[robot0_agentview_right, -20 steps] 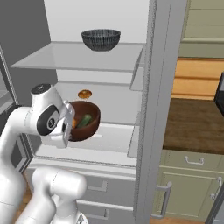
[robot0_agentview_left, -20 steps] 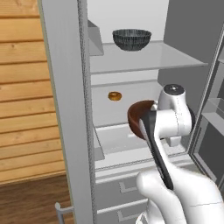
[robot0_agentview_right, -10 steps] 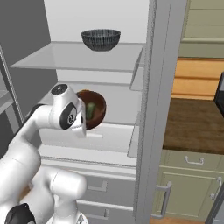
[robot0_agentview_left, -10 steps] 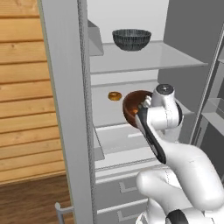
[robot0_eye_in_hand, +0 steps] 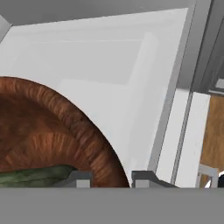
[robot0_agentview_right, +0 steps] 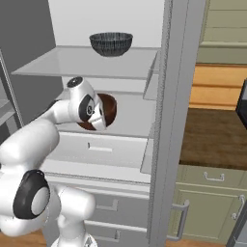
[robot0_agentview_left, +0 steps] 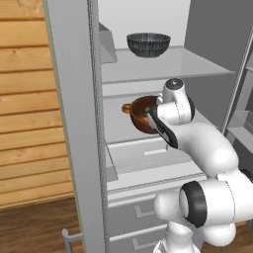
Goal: Pick the chicken drumstick and cucumber from their plates and place them in the bowl. Then put the bowl in the fridge.
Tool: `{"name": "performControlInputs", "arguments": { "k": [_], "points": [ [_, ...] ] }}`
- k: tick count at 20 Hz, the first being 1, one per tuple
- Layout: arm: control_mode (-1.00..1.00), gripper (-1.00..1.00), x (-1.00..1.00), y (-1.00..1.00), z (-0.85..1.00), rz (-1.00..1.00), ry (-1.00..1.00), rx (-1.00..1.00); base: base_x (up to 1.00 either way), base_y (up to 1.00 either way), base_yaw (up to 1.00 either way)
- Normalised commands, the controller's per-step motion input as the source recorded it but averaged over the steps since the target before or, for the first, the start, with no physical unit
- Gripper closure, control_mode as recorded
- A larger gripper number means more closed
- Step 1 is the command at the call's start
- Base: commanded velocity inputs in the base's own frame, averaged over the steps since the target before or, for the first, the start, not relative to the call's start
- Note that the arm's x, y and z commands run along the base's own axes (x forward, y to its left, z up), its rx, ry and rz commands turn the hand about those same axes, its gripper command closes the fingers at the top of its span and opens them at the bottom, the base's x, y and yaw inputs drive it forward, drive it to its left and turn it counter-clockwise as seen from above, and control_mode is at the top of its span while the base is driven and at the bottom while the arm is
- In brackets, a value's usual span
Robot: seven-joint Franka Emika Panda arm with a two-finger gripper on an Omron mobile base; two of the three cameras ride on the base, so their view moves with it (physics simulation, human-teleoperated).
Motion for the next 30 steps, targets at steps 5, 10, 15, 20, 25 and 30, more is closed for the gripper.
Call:
{"name": "performControlInputs", "arguments": {
  "k": [5, 10, 15, 20, 25, 30],
  "points": [
    [-1.00, 1.00, 0.20, 0.00, -0.34, 0.00, 0.00, -0.12, 0.00, 0.00, 0.00],
    [-1.00, 1.00, 0.00, 0.00, -0.43, 0.00, -0.04, -0.12, 0.00, 0.00, 0.00],
    [-1.00, 1.00, 0.11, 0.00, -0.39, 0.00, -0.05, -0.11, 0.00, 0.00, 0.00],
    [-1.00, 1.00, 0.40, 0.00, -0.31, 0.00, 0.00, -0.09, 0.00, 0.00, 0.00],
    [-1.00, 1.00, 0.35, 0.00, -0.20, 0.00, 0.00, -0.08, 0.00, 0.00, 0.00],
    [-1.00, -1.00, 0.01, 0.00, -0.10, 0.00, 0.00, -0.07, 0.00, 0.00, 0.00]
  ]
}}
